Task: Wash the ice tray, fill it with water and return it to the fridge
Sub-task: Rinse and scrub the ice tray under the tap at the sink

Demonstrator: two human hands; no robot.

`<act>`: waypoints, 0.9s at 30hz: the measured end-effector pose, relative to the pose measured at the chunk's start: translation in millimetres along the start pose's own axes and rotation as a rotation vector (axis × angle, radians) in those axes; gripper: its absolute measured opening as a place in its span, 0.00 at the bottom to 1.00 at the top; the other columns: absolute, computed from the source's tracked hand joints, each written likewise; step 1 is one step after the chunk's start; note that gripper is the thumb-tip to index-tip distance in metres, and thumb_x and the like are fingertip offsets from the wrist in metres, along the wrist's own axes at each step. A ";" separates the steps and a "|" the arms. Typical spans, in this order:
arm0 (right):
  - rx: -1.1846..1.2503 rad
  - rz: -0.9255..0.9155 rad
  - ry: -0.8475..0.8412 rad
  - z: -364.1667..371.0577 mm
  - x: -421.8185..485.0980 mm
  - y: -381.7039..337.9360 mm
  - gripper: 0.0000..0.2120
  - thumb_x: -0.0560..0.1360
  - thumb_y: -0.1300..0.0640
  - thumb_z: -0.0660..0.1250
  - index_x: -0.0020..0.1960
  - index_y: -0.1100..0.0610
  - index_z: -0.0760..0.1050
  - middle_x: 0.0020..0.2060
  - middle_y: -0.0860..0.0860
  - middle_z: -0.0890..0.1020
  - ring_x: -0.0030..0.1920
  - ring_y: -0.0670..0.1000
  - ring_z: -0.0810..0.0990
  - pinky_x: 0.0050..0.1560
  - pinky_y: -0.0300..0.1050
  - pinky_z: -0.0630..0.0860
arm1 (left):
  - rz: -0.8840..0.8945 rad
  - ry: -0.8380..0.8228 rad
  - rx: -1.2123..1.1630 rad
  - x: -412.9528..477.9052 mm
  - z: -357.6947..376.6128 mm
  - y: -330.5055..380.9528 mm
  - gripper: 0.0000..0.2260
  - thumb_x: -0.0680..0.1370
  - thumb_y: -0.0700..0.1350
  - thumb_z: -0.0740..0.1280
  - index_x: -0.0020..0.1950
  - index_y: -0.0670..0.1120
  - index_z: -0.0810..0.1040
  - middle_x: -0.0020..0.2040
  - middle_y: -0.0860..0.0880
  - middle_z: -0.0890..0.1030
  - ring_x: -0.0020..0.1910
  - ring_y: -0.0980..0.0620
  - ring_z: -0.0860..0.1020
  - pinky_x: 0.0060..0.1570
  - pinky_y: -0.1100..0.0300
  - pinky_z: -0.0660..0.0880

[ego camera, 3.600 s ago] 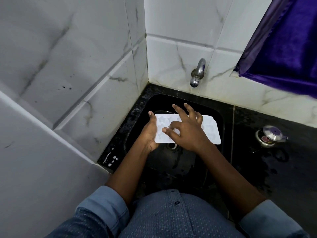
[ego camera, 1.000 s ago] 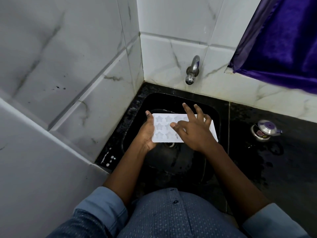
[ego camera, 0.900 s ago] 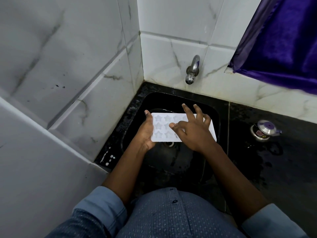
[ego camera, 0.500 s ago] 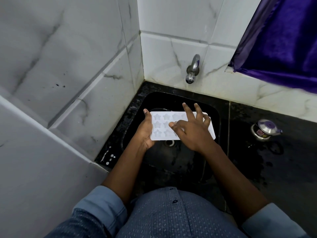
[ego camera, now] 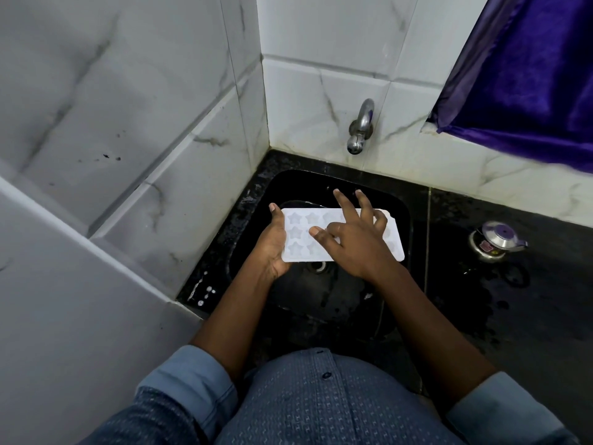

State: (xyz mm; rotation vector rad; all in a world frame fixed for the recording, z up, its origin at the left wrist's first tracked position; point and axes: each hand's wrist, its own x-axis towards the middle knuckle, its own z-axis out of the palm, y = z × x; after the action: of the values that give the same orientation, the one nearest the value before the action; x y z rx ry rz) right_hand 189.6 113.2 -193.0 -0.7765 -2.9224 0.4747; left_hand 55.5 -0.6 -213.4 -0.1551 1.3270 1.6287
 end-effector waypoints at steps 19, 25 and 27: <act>-0.034 0.016 0.015 -3.4 3.1 0.5 0.34 0.80 0.26 0.49 0.41 0.48 0.84 0.85 0.48 0.51 0.83 0.55 0.38 0.77 0.61 0.42 | -0.002 -0.025 -0.009 1.1 3.3 -0.8 0.42 0.81 0.73 0.43 0.66 0.43 0.81 0.58 0.38 0.87 0.54 0.40 0.87 0.56 0.45 0.82; -0.016 0.046 0.036 -1.6 2.7 5.5 0.35 0.78 0.25 0.44 0.51 0.42 0.85 0.85 0.48 0.48 0.83 0.57 0.37 0.76 0.63 0.43 | 0.000 -0.028 -0.023 2.7 -0.8 4.1 0.43 0.80 0.75 0.44 0.67 0.44 0.81 0.60 0.38 0.86 0.58 0.39 0.86 0.58 0.44 0.81; 0.009 0.031 0.035 -0.5 1.3 3.6 0.34 0.78 0.24 0.46 0.56 0.41 0.85 0.85 0.48 0.50 0.83 0.56 0.38 0.76 0.62 0.42 | 0.006 -0.016 -0.024 1.7 -1.0 4.6 0.41 0.80 0.74 0.43 0.63 0.44 0.82 0.59 0.39 0.87 0.56 0.40 0.87 0.57 0.45 0.82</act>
State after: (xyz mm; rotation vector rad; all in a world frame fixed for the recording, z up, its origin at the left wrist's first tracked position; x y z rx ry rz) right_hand 190.2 116.9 -193.7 -0.8209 -2.8787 0.4711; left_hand 50.8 0.0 -211.8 -0.1517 1.2976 1.6483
